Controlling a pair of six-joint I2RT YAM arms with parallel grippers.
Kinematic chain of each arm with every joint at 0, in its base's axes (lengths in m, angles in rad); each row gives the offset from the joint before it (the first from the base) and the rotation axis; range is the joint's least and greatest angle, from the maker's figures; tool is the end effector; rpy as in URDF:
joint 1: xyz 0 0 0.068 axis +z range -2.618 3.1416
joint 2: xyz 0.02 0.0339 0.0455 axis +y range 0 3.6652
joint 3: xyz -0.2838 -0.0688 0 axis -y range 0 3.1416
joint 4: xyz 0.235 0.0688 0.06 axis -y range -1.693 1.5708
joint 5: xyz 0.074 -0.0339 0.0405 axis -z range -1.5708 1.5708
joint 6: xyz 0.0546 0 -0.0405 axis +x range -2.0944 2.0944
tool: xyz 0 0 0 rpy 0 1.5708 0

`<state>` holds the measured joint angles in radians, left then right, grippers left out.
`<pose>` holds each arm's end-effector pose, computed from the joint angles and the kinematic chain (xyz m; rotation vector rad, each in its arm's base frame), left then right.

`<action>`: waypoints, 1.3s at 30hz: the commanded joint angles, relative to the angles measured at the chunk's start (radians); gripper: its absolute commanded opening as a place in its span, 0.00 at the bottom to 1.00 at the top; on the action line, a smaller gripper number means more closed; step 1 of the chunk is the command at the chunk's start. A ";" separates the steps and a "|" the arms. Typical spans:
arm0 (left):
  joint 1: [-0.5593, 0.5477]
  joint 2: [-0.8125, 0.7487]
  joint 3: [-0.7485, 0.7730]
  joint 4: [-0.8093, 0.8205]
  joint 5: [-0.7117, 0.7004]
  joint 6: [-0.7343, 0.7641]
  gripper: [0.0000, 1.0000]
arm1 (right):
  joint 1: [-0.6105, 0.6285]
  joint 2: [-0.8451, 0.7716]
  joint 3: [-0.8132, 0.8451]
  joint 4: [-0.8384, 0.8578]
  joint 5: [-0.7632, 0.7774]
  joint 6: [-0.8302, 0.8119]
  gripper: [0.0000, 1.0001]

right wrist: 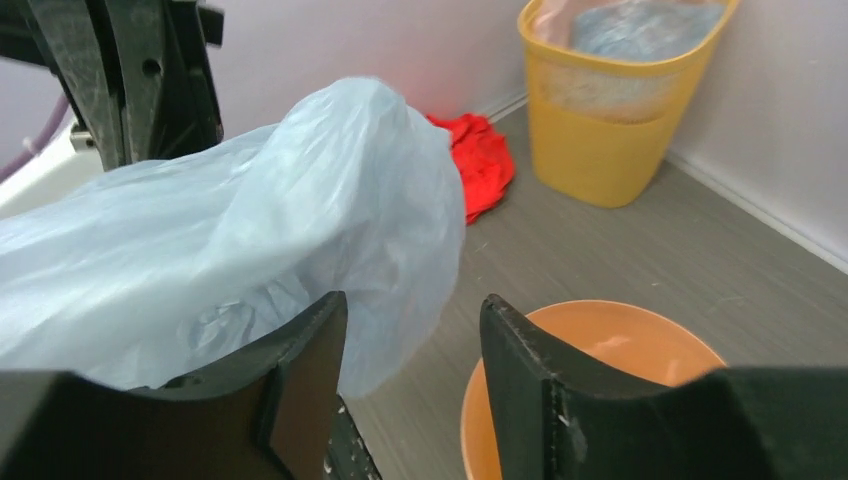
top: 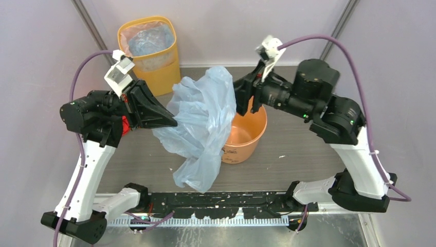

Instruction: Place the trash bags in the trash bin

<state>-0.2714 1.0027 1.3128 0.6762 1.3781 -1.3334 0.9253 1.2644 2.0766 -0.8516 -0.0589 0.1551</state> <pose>0.1007 -0.0836 0.5520 1.0521 1.2758 -1.6806 0.1063 0.1464 0.5909 -0.6760 1.5410 0.8742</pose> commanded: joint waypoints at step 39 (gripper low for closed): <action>-0.008 -0.278 0.071 -1.224 -0.937 1.373 0.00 | -0.002 0.171 0.200 -0.155 0.428 0.104 0.74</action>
<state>-0.2848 0.7151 1.3773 -0.6170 0.4675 -0.0101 0.9230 1.4242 2.2391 -0.9997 0.3092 0.2138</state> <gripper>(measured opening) 0.006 0.737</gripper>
